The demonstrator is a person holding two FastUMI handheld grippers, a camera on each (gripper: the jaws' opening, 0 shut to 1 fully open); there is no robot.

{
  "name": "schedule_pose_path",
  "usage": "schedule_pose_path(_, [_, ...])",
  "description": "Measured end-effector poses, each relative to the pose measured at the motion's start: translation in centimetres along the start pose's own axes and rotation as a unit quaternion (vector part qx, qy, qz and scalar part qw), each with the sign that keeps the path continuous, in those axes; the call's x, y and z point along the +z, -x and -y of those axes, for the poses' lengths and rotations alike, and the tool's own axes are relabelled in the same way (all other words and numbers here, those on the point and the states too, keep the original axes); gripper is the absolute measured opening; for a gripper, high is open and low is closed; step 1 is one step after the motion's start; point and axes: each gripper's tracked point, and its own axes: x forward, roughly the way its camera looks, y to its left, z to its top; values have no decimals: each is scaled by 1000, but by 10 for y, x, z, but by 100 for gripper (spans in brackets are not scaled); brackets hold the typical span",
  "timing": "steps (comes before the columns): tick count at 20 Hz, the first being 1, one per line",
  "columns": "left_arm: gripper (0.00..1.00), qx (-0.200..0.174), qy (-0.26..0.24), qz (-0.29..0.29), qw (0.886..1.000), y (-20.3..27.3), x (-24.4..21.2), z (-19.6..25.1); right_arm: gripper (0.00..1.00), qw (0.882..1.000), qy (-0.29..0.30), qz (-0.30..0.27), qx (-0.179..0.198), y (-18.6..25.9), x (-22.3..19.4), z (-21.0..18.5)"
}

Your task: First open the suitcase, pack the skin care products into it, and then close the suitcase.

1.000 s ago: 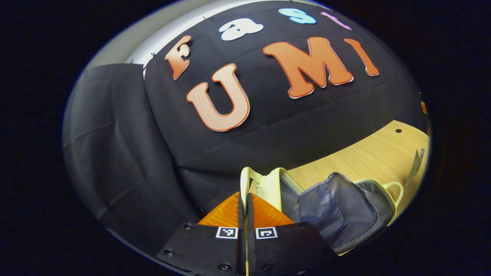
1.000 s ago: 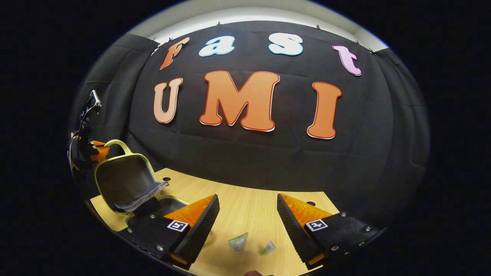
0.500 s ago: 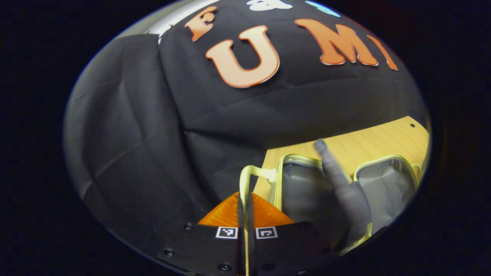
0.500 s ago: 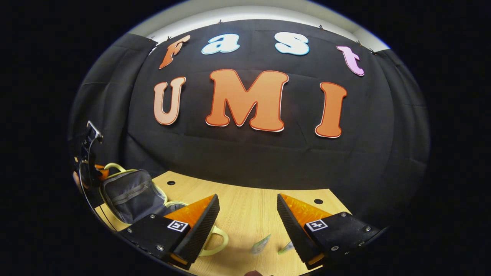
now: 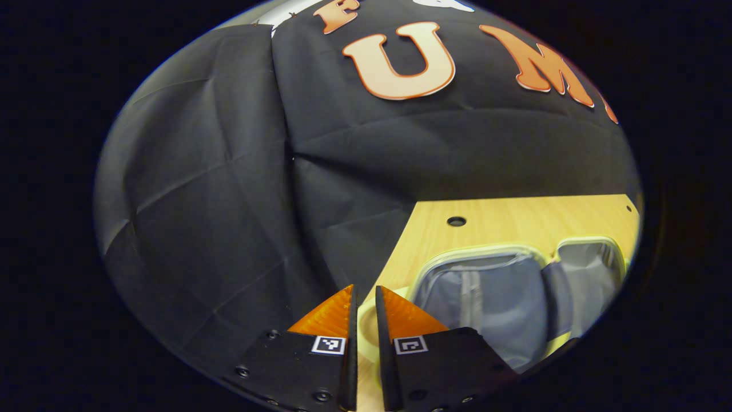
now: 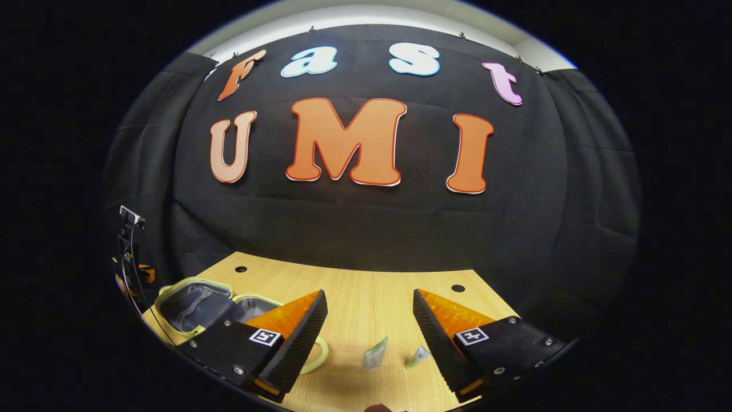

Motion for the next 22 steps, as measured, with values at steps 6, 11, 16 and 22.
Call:
schedule_pose_path(6, [93, -67, -1, 87, 994, 65, 62, 83, 95, 1000, -2, -11, -3, 3, -16, 24])
schedule_pose_path(11, [98, -130, 4, 127, 983, 119, 87, 165, 95, 1000, -4, -24, 11, 3, -33, 48])
schedule_pose_path(16, [98, -175, -18, 137, 975, 166, 83, 246, 95, 999, -2, -38, 24, 7, -50, 76])
schedule_pose_path(22, [98, -234, -44, 130, 963, 211, 61, 352, 95, 998, 10, -50, 37, 11, -67, 114])
